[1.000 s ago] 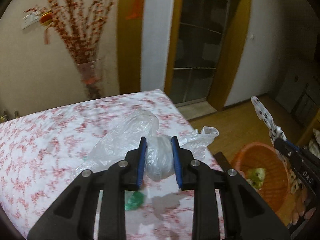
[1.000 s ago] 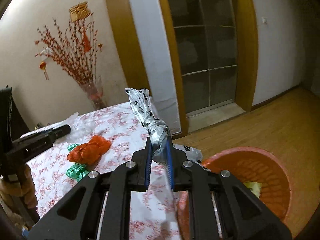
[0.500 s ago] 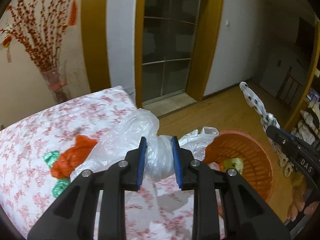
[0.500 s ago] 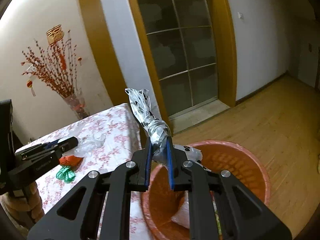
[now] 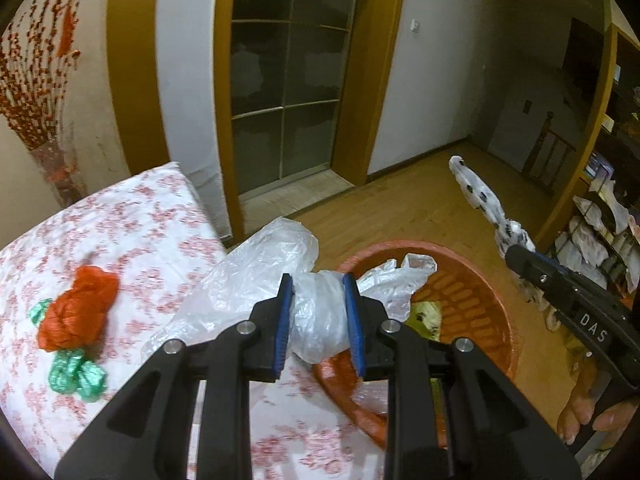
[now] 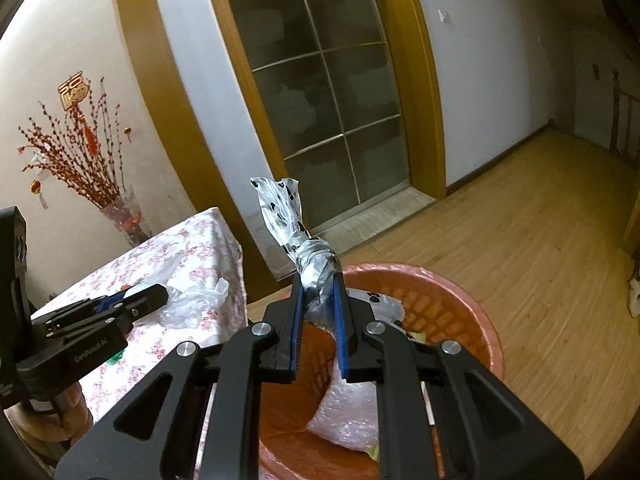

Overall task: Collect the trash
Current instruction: 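Carry the clear bag and silver wrapper over the basket with both grippers, then open both grippers to drop the clear bag and silver wrapper in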

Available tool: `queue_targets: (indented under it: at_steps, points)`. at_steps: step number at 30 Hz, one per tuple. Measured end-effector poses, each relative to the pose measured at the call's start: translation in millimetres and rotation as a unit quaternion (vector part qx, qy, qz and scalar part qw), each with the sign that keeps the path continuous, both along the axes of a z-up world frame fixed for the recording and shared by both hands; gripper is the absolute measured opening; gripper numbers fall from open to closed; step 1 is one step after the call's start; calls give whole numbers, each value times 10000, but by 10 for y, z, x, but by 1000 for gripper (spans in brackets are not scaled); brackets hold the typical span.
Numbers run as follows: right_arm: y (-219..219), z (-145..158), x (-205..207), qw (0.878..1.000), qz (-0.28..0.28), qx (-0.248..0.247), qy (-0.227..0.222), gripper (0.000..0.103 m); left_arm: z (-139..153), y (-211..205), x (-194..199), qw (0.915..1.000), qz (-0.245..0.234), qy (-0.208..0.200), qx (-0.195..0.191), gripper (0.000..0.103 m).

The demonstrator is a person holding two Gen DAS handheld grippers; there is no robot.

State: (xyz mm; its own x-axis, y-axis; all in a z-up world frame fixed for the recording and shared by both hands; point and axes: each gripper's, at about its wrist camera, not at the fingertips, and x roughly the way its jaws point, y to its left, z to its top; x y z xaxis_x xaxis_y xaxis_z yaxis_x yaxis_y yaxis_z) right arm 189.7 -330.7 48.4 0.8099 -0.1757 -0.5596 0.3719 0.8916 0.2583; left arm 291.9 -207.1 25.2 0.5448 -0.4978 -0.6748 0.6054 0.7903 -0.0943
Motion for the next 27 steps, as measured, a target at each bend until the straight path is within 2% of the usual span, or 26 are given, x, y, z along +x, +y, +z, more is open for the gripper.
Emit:
queue_targets:
  at_steps: [17, 21, 25, 27]
  points:
    - [-333, -150, -159, 9985, -354, 426, 2, 13, -281, -546, -206, 9974, -619, 374, -8, 26]
    - [-397, -207, -172, 9974, -377, 610, 3, 14, -371, -642, -236, 9962, -715, 495, 23, 29]
    - [-438, -252, -180, 9968, -386, 700, 32, 21, -485, -679, -251, 9954, -737, 605, 102, 33]
    - [-441, -266, -183, 9964, -401, 743, 22, 30, -521, -697, -251, 9950, -734, 662, 130, 36]
